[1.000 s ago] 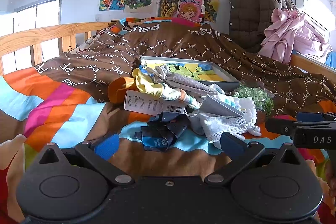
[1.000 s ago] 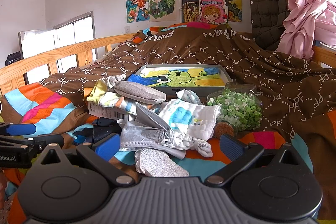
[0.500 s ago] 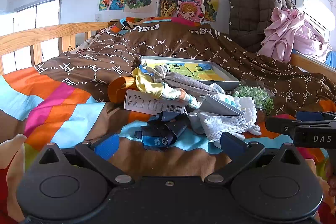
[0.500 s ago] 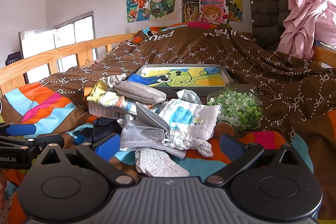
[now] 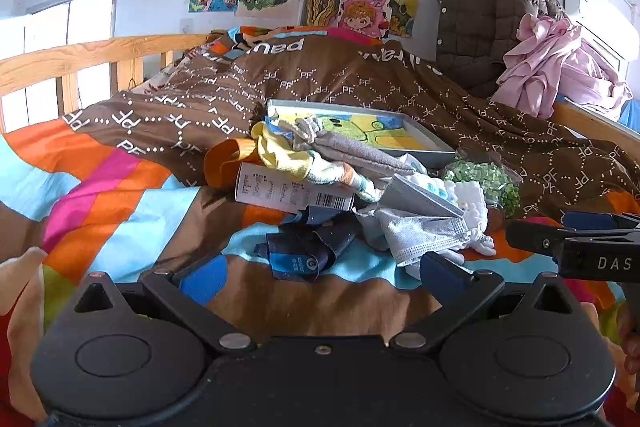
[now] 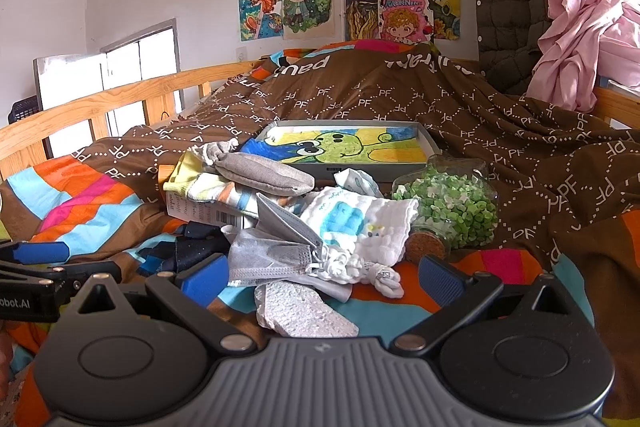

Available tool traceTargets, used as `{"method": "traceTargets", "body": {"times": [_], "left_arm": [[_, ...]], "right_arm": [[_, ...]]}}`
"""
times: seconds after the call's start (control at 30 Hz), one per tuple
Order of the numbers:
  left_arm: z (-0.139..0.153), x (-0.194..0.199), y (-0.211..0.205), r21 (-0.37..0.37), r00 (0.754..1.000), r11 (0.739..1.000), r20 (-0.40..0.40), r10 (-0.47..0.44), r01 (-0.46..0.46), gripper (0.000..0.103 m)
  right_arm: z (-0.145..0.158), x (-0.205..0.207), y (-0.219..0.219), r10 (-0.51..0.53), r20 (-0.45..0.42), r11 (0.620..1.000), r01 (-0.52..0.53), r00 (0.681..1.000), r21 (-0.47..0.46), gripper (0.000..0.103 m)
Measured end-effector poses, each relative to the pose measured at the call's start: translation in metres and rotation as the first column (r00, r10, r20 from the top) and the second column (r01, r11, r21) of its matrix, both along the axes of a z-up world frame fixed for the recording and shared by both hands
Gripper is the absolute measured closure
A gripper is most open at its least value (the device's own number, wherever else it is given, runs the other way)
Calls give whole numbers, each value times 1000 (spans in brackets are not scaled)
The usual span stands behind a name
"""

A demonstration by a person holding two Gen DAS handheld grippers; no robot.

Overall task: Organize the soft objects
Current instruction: 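Lower the left gripper onto the dark navy cloth and close it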

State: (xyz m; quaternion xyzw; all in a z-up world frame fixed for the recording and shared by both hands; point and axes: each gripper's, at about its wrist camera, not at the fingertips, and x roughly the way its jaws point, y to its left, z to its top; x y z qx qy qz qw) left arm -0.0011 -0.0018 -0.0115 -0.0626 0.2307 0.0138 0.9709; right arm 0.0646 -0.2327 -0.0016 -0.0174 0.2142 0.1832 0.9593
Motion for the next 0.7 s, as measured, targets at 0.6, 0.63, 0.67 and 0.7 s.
{"method": "traceTargets", "body": {"times": [0.6, 0.63, 0.67, 0.7], "left_arm": [[8, 24, 13, -16, 999, 1000, -35, 8, -9, 2], [9, 27, 13, -9, 999, 1000, -37, 0, 0, 2], [10, 30, 14, -1, 999, 1000, -37, -10, 10, 2], [11, 32, 14, 10, 999, 1000, -34, -22, 22, 2]], "right_arm": [[-9, 14, 12, 169, -9, 976, -169, 986, -135, 0], [-11, 18, 13, 186, -15, 972, -186, 982, -144, 0], [-12, 21, 14, 204, -23, 967, -205, 979, -151, 0], [-14, 24, 15, 225, -32, 961, -227, 974, -157, 0]]}}
